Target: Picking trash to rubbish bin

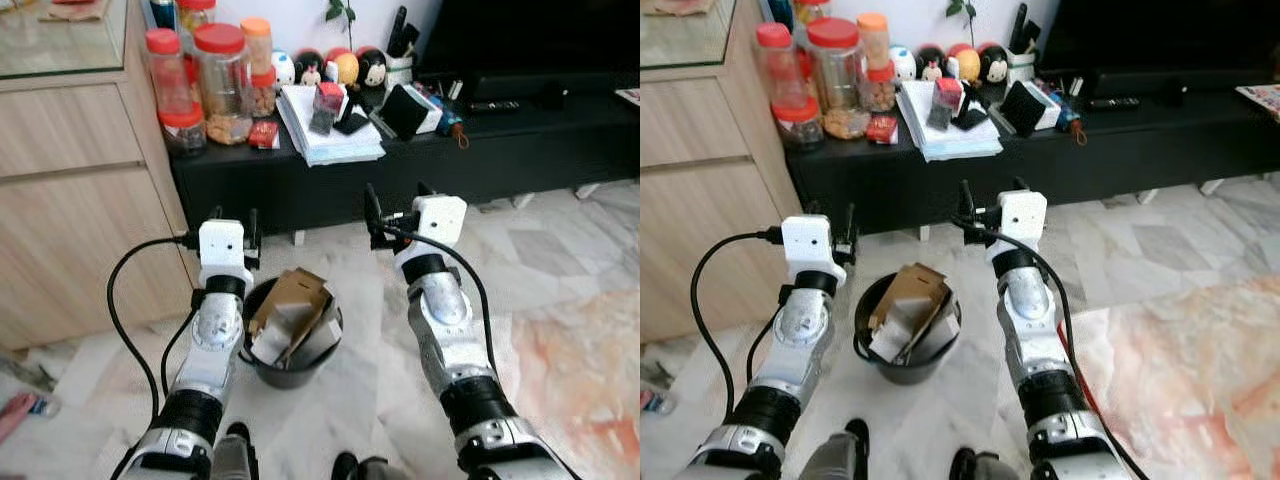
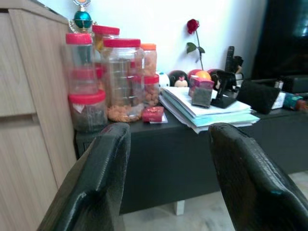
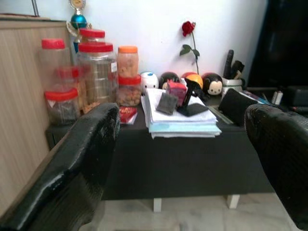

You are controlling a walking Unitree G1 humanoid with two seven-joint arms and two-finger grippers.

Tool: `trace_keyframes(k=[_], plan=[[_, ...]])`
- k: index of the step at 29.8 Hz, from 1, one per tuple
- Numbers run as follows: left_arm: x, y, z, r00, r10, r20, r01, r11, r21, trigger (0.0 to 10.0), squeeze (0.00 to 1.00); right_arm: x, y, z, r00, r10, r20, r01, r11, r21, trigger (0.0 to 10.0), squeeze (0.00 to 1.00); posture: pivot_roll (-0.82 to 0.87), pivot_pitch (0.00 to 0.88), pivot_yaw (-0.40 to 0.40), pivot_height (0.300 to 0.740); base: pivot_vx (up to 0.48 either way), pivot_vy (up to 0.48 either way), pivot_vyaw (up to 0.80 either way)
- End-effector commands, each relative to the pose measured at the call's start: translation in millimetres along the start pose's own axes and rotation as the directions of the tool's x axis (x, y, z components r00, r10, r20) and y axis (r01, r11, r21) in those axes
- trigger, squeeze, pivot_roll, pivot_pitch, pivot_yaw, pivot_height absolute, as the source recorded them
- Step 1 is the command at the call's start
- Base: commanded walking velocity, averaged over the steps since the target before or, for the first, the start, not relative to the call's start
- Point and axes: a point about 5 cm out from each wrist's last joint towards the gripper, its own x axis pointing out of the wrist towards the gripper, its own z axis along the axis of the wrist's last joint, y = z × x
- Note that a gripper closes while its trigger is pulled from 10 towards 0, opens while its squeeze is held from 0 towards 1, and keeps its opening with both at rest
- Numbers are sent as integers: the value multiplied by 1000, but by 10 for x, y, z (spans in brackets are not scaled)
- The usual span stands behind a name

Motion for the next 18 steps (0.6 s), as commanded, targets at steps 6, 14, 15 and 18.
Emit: trace_keyframes(k=[6,14,15,18], plan=[[2,-46,26,1000,-16,13,16,1000,-18,10000,0,0,-22,1,1000,2,-2,-2,1000,-4,10000,0,154,164,-111,740,-273,0,0],[0,-51,22,1000,-15,11,15,1000,-25,10000,0,3,-15,0,1000,8,-2,-8,1000,-5,10000,0,153,158,-112,740,-270,0,0],[3,-48,22,1000,-13,10,14,1000,-26,10000,0,4,-16,-1,1000,9,-2,-9,1000,-5,10000,0,151,155,-112,740,-266,0,0],[2,-49,22,1000,-14,10,14,999,-28,10000,0,5,-16,-1,1000,11,-2,-11,1000,-6,10000,0,151,155,-112,740,-266,0,0]])
